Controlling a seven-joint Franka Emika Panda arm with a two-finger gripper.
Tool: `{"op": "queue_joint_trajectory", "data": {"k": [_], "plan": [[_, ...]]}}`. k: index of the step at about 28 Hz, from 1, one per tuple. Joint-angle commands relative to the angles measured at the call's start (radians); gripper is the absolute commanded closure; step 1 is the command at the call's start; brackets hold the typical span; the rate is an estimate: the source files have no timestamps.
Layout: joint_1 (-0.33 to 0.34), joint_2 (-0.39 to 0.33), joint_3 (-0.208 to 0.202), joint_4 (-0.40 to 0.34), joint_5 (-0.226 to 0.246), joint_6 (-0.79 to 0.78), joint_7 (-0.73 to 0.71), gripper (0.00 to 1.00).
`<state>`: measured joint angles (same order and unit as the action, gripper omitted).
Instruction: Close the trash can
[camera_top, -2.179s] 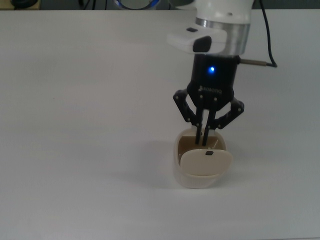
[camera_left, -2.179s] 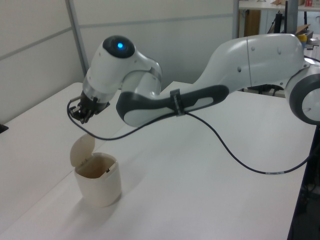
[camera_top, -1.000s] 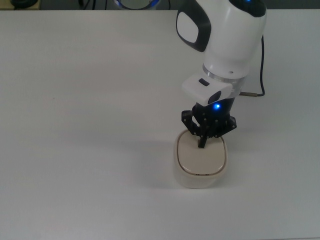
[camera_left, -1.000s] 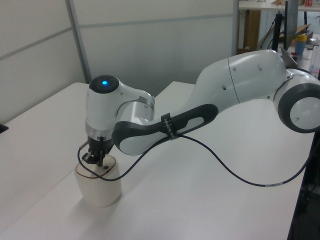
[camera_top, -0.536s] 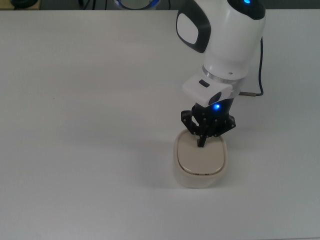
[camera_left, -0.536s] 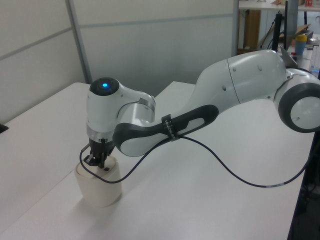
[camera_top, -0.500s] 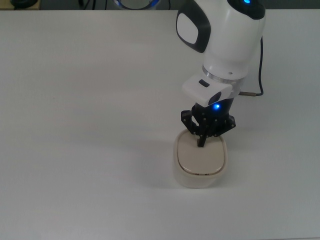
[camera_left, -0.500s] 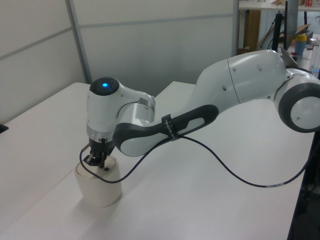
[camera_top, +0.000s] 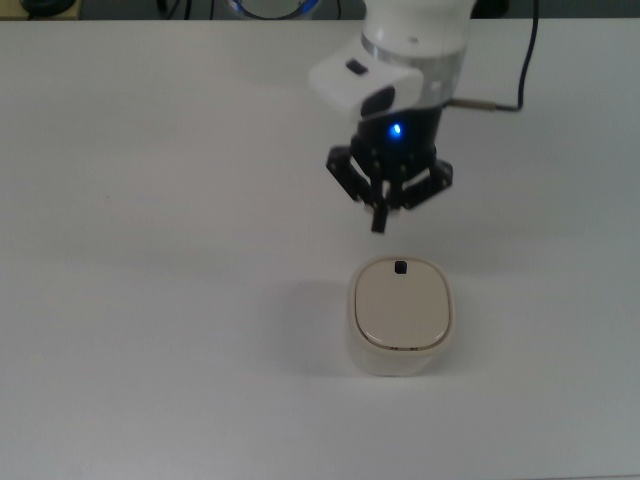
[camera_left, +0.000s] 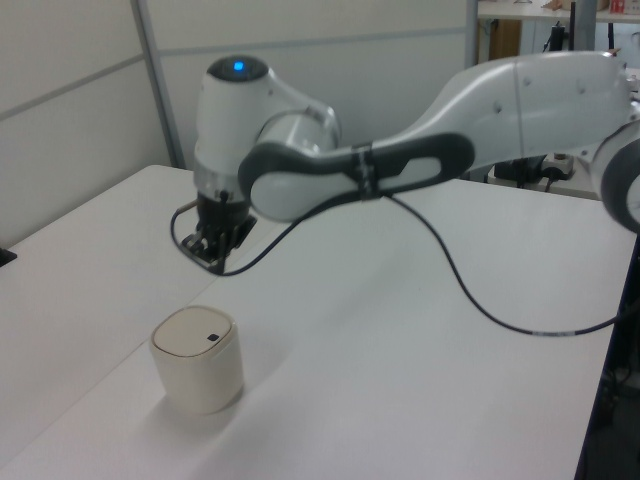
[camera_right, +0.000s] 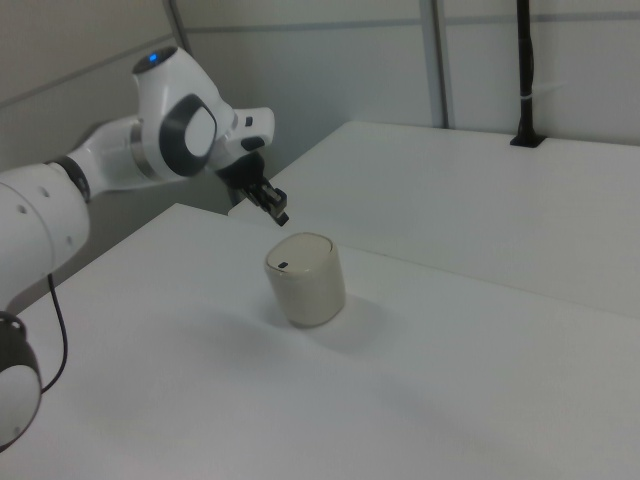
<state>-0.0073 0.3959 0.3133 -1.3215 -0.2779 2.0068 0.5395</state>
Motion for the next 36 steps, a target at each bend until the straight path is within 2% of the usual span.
{"op": "queue_joint_trajectory", "data": {"k": [1,2,5,8,9,11,12,19,36], "plan": [[-0.032,-0.074,-0.003,-0.048,0.083,-0.15,-0.148,0.97],[-0.049,-0.087,-0.003,-0.048,0.112,-0.221,-0.214,0.91],[-0.071,-0.111,-0.005,-0.047,0.146,-0.321,-0.3,0.75],[-0.109,-0.141,-0.008,-0.048,0.183,-0.423,-0.395,0.62],[-0.118,-0.149,-0.008,-0.047,0.192,-0.446,-0.417,0.51],[-0.134,-0.16,-0.01,-0.047,0.209,-0.485,-0.453,0.15],[-0.143,-0.164,-0.01,-0.047,0.212,-0.503,-0.464,0.0],[-0.174,-0.196,-0.01,-0.047,0.209,-0.579,-0.467,0.0],[-0.194,-0.212,-0.01,-0.053,0.197,-0.58,-0.469,0.0]]}}
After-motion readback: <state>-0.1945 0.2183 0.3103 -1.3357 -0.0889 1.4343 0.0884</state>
